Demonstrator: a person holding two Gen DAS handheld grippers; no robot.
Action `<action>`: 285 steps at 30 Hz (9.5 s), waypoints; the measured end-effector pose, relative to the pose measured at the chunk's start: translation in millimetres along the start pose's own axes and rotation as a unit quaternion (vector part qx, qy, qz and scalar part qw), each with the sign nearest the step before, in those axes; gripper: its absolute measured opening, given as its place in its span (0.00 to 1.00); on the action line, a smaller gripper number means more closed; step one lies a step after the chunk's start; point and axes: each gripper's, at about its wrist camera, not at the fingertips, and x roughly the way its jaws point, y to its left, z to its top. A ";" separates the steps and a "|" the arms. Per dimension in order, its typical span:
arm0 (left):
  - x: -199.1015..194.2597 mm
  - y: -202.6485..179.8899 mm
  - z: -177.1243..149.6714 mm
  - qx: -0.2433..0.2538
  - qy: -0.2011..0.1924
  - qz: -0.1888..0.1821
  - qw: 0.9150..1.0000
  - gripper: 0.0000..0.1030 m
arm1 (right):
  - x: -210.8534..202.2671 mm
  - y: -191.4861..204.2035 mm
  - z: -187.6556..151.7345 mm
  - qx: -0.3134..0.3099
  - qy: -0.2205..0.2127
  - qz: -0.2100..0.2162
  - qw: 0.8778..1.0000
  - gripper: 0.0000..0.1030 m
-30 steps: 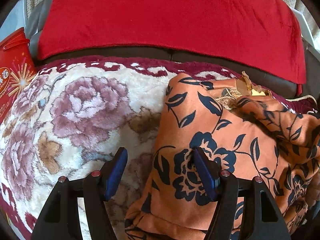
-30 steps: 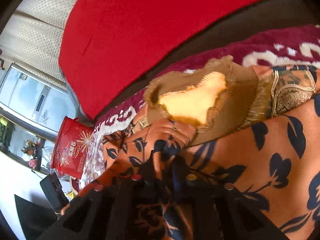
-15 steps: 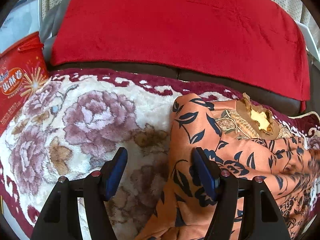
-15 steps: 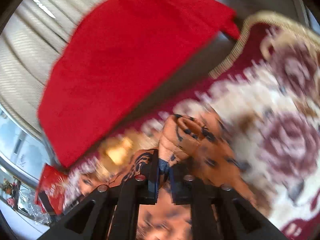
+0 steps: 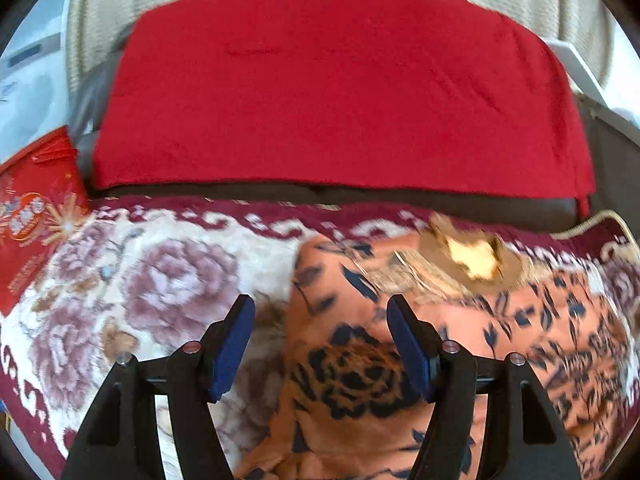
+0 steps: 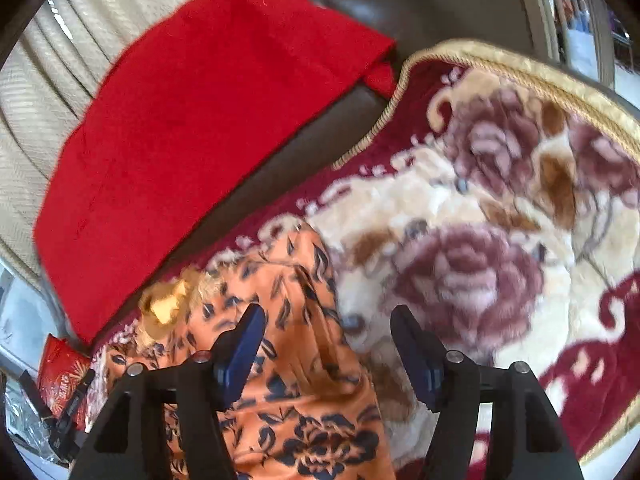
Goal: Fold small clothes
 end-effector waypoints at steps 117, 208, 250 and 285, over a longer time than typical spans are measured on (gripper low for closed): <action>-121.9 -55.3 -140.0 0.112 0.014 0.032 0.993 0.97 | -63.1 55.6 -128.8 -0.138 0.078 0.073 0.985 0.25; -98.7 90.8 -212.3 -0.098 0.244 0.074 0.962 0.97 | -44.9 -68.1 -183.4 -0.043 0.210 0.011 0.977 0.80; -148.9 80.4 -191.8 -0.102 0.150 -0.174 0.968 0.06 | -68.7 -33.4 -184.0 -0.106 0.239 0.134 0.956 0.09; -106.5 96.6 -157.5 -0.018 0.151 -0.164 0.975 0.57 | -20.0 -8.1 -158.8 -0.045 0.243 0.163 0.955 0.47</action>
